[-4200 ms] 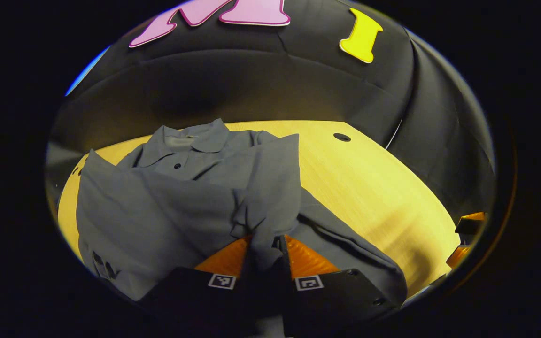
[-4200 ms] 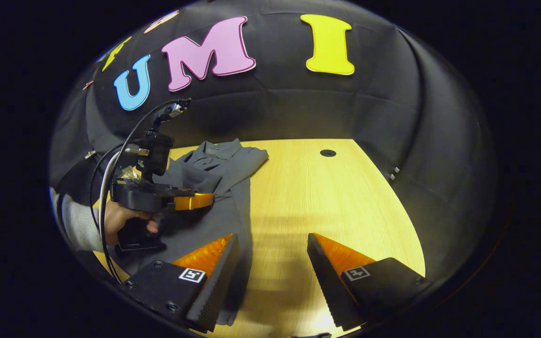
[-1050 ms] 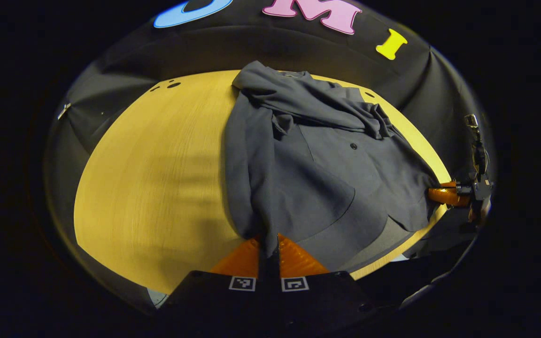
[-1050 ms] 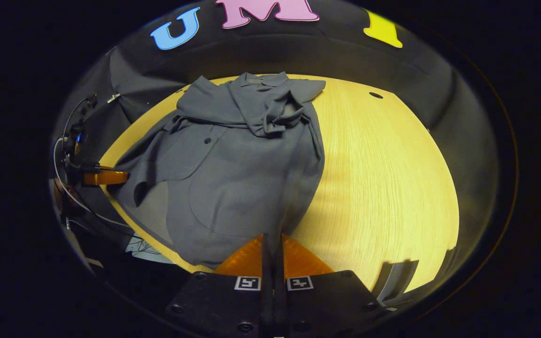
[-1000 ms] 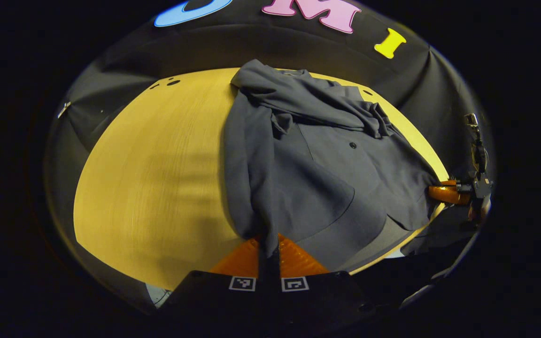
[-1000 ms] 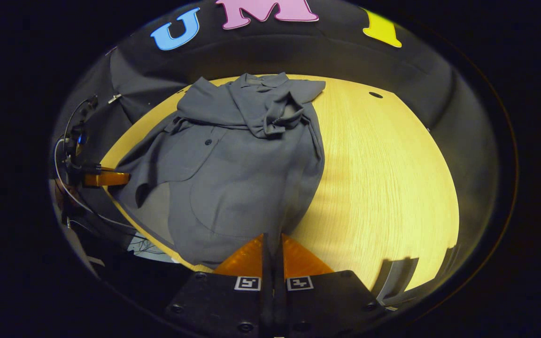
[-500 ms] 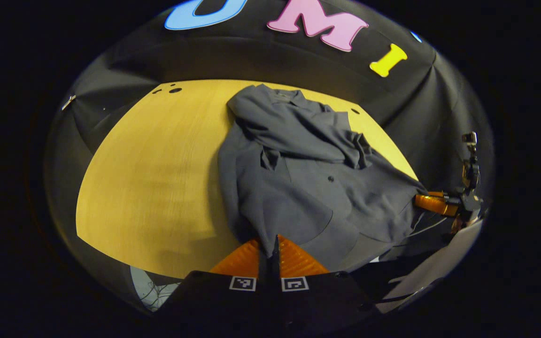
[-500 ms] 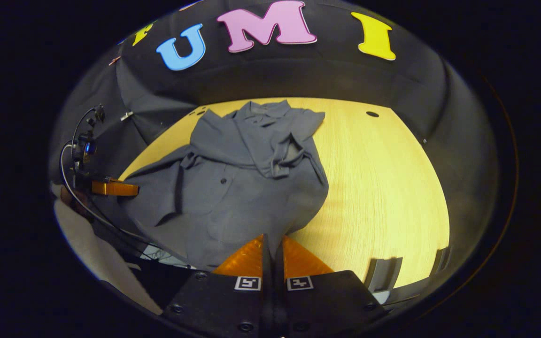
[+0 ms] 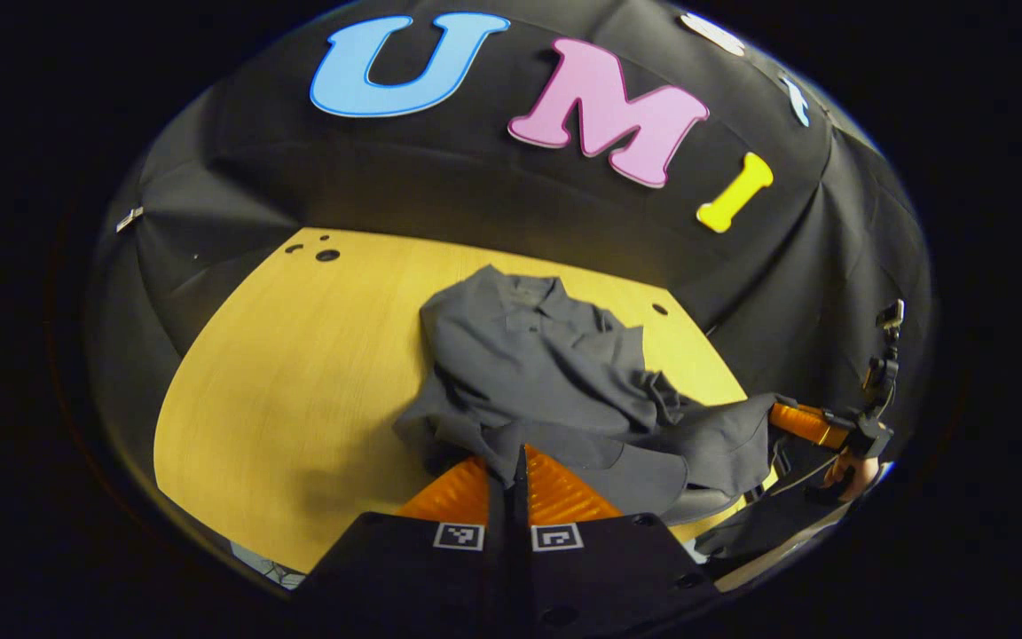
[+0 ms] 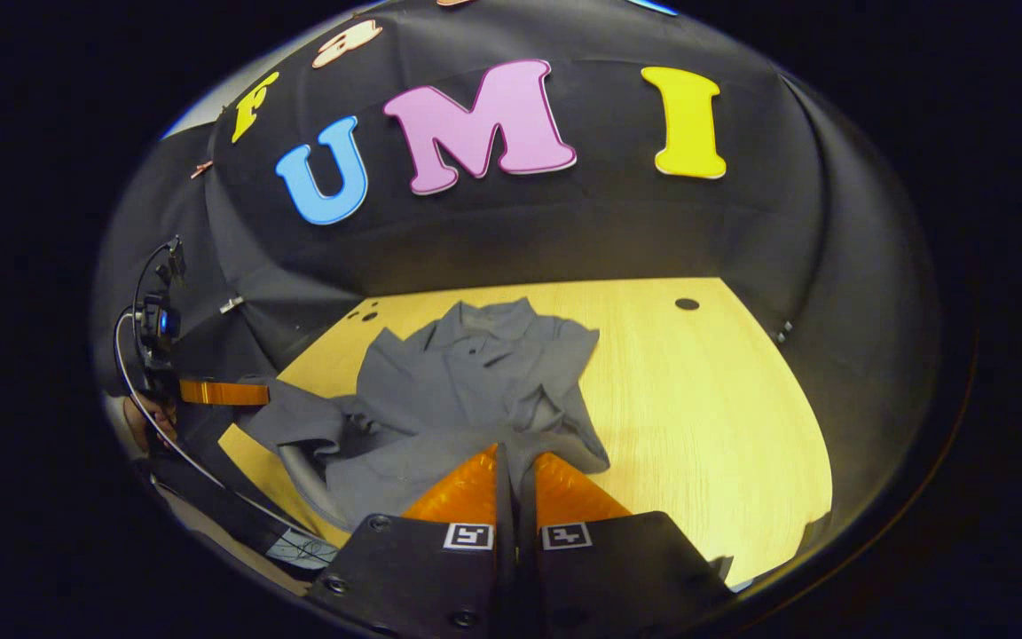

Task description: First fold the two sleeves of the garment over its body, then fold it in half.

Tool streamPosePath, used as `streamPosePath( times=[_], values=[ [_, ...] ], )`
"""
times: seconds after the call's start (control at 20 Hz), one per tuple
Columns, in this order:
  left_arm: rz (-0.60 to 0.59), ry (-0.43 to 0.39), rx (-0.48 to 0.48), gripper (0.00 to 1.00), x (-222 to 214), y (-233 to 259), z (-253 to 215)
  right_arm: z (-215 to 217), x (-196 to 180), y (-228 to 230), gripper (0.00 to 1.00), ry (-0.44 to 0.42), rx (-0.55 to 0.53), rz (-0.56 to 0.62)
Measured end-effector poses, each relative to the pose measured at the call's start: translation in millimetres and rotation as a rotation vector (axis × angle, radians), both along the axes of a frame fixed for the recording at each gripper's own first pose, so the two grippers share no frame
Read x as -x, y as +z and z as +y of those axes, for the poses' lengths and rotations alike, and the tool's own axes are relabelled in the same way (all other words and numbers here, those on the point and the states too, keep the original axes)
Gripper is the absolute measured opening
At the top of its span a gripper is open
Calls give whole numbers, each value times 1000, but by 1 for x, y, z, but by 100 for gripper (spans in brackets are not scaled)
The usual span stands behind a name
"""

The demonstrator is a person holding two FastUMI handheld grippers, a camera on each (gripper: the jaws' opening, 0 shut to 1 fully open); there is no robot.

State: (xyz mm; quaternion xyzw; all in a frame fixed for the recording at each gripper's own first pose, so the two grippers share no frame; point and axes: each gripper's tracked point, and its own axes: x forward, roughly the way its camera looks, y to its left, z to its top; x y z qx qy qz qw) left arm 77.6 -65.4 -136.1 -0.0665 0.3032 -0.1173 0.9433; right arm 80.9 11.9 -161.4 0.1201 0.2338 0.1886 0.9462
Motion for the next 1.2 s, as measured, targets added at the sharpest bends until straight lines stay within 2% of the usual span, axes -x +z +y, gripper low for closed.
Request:
streamPosePath(
  times=[0.35, 0.6, 1.05, 1.2],
  values=[
    [-99, 14, 14, 5, -73, 32, -9, 6, -69, 33, 5, -62, -29, -84],
    [-121, 50, 17, 5, -125, 40, -8, 6, -116, 40, 5, -91, 16, -135],
    [-85, 134, 16, 5, -216, 4, 13, 15, -207, -2, 5, -149, 40, -87],
    [-68, 138, -14, 5, -243, -13, 17, 20, -234, -21, 5, -159, 50, -58]
  ],
)
